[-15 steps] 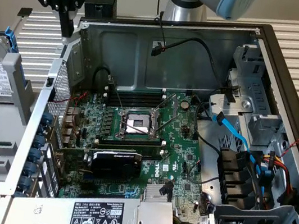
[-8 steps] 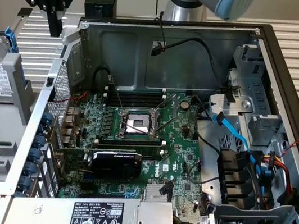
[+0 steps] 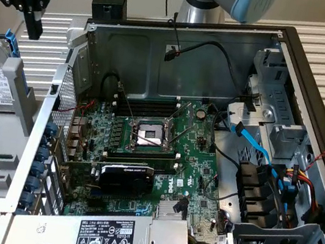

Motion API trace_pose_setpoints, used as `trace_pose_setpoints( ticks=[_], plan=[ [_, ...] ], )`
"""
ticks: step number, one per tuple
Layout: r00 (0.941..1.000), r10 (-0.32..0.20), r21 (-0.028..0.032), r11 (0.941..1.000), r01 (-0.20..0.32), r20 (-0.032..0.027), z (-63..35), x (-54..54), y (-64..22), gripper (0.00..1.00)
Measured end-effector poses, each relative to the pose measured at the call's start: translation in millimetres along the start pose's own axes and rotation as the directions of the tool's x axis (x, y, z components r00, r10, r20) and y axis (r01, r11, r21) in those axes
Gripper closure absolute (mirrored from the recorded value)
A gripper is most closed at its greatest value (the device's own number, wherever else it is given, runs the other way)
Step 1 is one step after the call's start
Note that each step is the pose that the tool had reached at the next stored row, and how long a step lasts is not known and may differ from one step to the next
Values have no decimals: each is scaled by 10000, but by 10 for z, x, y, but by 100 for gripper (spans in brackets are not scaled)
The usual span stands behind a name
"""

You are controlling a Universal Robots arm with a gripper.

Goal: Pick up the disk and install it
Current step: 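Reach for the disk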

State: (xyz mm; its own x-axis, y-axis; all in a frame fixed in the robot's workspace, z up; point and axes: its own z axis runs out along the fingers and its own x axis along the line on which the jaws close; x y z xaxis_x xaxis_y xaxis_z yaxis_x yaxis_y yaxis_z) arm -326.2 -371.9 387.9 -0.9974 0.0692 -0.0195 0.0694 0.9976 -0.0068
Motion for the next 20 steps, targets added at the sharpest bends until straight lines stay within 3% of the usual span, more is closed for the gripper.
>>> trace_pose_setpoints(
  ticks=[4,10,17,20],
  plan=[
    [10000,-6,-35,10000,6,-2,3,148,5,89],
    [10000,-9,-37,10000,9,2,1,231,164,89],
    [10000,-8,-100,9999,8,-2,-2,525,203,89],
    [10000,-8,-105,9999,8,0,-3,594,265,89]
  ],
)
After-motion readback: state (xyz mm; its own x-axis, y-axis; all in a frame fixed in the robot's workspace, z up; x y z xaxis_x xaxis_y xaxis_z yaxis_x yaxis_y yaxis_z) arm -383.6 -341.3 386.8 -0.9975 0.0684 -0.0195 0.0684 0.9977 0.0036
